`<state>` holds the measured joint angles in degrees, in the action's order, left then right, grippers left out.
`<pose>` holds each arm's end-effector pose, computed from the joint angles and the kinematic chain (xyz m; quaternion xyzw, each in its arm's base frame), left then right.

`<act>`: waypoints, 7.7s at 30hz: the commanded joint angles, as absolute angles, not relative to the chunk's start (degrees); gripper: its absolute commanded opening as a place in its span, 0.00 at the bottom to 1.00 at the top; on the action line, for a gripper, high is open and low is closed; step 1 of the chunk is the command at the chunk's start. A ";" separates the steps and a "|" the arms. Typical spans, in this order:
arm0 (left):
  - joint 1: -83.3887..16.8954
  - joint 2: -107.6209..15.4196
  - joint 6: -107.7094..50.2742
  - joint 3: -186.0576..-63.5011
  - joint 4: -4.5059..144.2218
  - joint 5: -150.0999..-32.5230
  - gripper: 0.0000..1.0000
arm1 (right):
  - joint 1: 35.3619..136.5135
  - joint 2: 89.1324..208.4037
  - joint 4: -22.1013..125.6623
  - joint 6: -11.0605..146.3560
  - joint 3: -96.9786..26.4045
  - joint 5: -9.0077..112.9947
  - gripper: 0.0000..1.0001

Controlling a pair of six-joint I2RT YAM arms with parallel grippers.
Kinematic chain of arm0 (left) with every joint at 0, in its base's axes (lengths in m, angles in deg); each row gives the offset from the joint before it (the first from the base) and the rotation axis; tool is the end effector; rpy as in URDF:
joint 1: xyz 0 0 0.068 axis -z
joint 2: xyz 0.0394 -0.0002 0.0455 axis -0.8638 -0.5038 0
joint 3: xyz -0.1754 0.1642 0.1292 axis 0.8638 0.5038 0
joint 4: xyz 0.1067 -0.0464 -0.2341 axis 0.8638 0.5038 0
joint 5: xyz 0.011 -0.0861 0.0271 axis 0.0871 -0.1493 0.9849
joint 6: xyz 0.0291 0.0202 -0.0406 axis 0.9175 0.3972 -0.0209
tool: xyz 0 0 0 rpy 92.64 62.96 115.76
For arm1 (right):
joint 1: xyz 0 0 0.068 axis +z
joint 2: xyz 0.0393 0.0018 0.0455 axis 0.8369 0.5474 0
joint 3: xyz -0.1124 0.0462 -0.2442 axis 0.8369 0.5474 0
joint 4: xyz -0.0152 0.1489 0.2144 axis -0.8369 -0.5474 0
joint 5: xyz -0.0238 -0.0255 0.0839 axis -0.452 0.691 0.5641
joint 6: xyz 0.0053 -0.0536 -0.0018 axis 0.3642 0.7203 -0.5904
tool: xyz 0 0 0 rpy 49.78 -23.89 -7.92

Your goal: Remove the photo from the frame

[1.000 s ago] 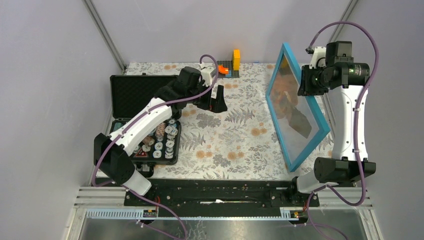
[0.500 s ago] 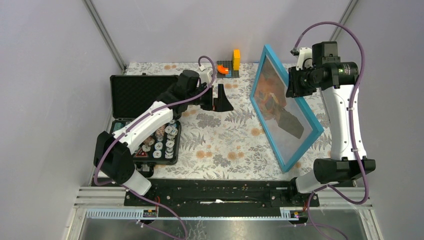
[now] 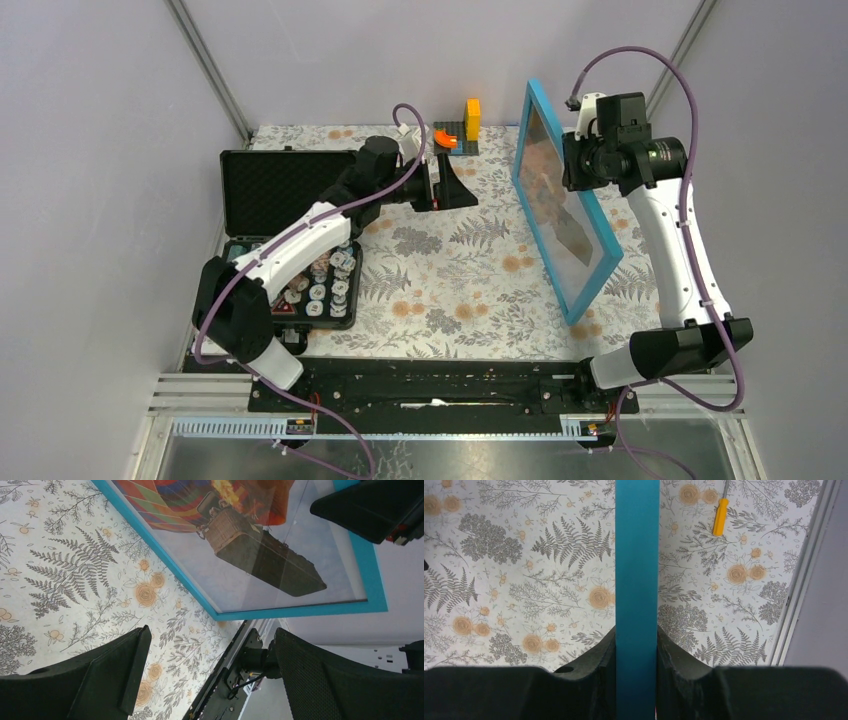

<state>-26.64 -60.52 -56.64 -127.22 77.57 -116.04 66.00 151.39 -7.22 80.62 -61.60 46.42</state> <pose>0.2981 -0.2174 0.3342 0.1169 0.7971 -0.5107 0.3002 0.2833 0.0471 0.4372 -0.1290 0.9019 0.0273 0.4112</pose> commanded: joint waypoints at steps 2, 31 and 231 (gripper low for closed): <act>-27.23 -61.67 -63.29 -128.00 70.09 -116.88 0.99 | 68.23 146.61 1.71 76.31 -60.46 46.83 0.15; -24.43 -74.77 -75.78 -150.96 66.17 -114.81 0.99 | 78.45 149.48 5.92 77.80 -65.08 41.14 0.00; 4.06 -50.91 34.97 -121.24 106.76 -82.18 0.63 | 81.07 160.85 -17.49 105.13 -37.00 103.49 0.00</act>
<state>3.52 -49.61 30.81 -121.51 109.57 -87.61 78.13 162.56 -13.45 102.08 -37.23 100.84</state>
